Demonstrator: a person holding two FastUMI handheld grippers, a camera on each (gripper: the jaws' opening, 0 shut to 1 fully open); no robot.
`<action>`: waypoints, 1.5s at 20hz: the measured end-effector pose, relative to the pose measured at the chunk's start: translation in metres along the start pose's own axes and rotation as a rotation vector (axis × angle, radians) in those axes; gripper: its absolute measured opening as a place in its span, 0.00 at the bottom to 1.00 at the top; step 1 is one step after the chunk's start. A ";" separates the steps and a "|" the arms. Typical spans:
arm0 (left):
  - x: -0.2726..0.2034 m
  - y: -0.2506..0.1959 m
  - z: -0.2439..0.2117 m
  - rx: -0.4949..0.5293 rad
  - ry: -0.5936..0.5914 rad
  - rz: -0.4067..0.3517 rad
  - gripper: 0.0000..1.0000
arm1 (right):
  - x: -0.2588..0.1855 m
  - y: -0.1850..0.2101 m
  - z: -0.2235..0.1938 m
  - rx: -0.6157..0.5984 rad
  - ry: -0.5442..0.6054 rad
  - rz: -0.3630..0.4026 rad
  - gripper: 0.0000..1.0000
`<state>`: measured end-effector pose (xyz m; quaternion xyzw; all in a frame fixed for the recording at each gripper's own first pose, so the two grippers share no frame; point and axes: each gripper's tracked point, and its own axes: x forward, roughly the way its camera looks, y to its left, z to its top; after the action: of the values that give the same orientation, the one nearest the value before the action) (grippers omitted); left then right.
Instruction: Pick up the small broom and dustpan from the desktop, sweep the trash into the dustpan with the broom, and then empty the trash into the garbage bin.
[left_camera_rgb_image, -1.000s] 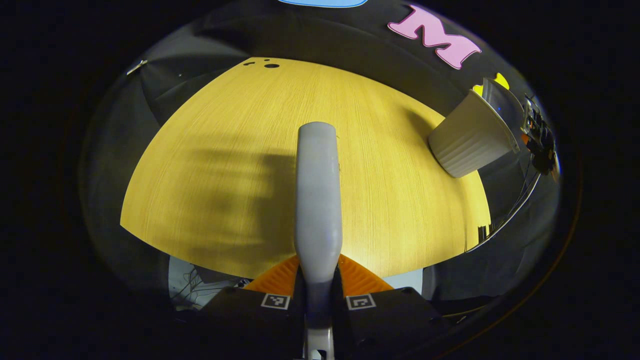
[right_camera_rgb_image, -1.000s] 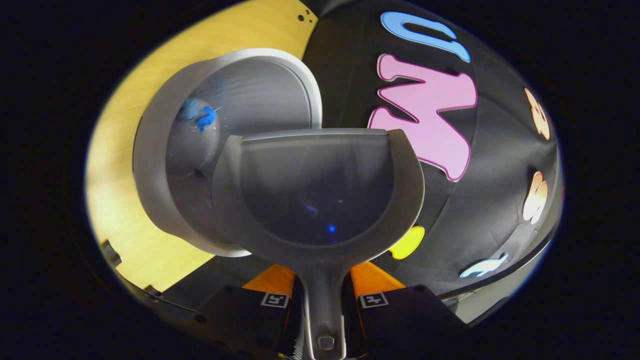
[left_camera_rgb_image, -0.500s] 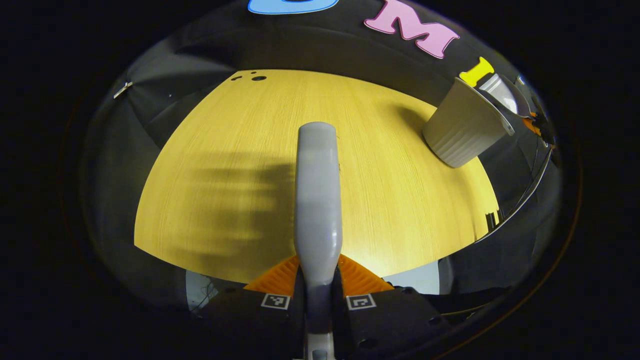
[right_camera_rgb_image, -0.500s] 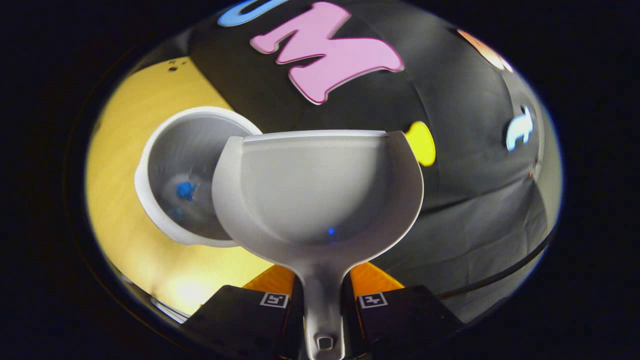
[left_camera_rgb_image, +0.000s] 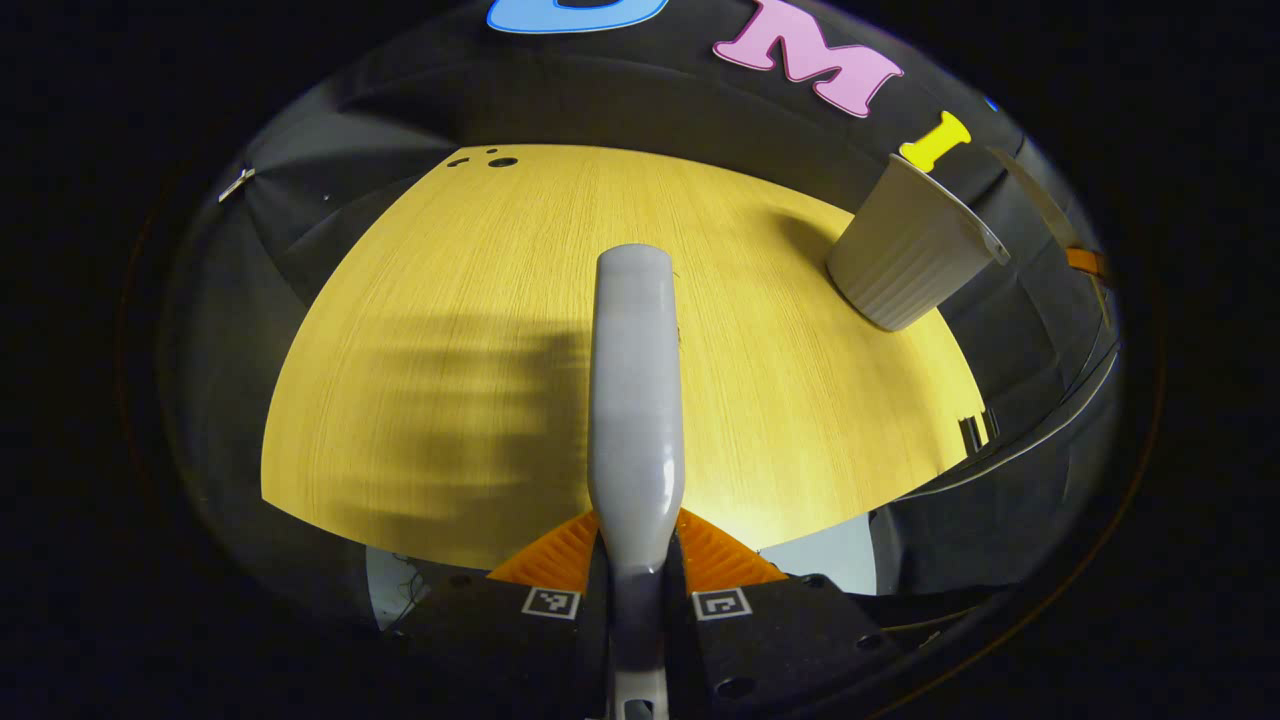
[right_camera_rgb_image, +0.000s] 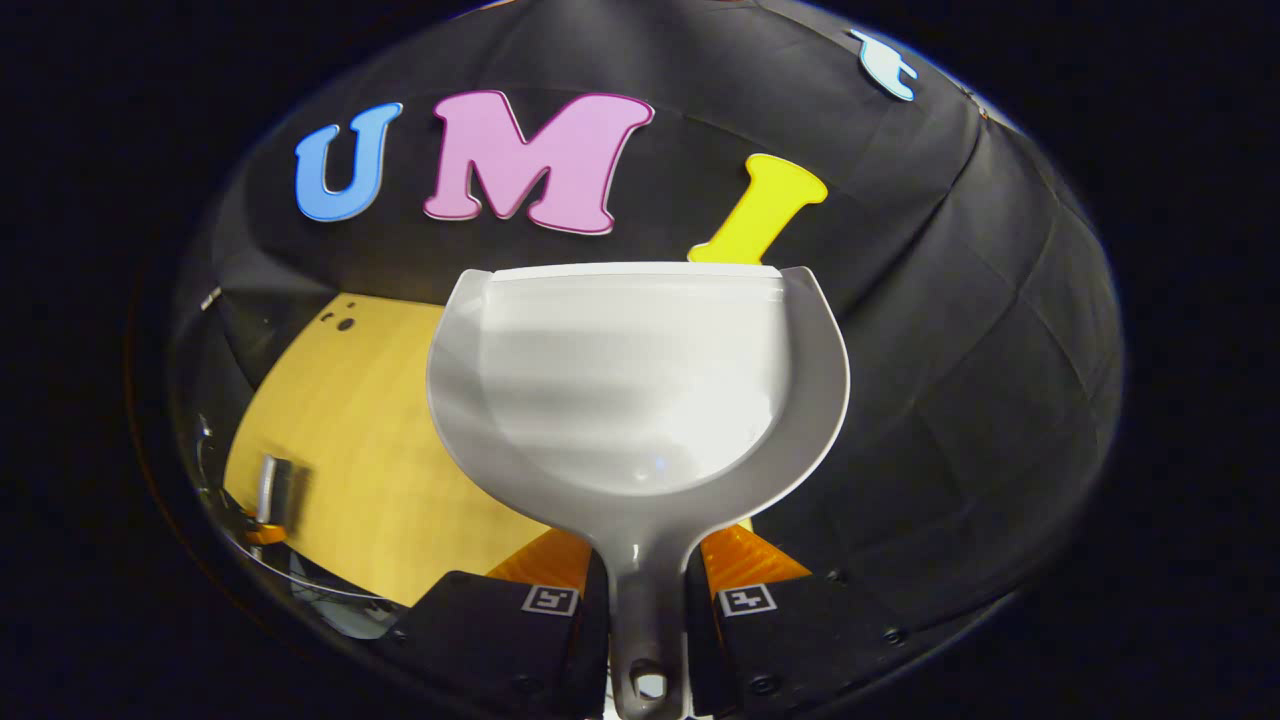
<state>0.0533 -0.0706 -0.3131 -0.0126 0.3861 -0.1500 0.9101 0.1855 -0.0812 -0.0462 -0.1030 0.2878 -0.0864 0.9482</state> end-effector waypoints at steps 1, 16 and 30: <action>-0.001 0.002 -0.002 0.003 0.003 0.002 0.27 | -0.010 0.016 -0.003 0.031 0.001 0.042 0.36; 0.026 0.053 0.022 0.005 0.036 0.079 0.27 | 0.036 0.274 -0.133 0.055 0.280 0.466 0.36; 0.065 0.061 0.056 0.085 0.171 0.216 0.28 | 0.164 0.308 -0.245 0.121 0.518 0.321 0.36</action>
<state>0.1516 -0.0364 -0.3272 0.0805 0.4546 -0.0677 0.8844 0.2141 0.1439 -0.4071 0.0257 0.5271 0.0242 0.8491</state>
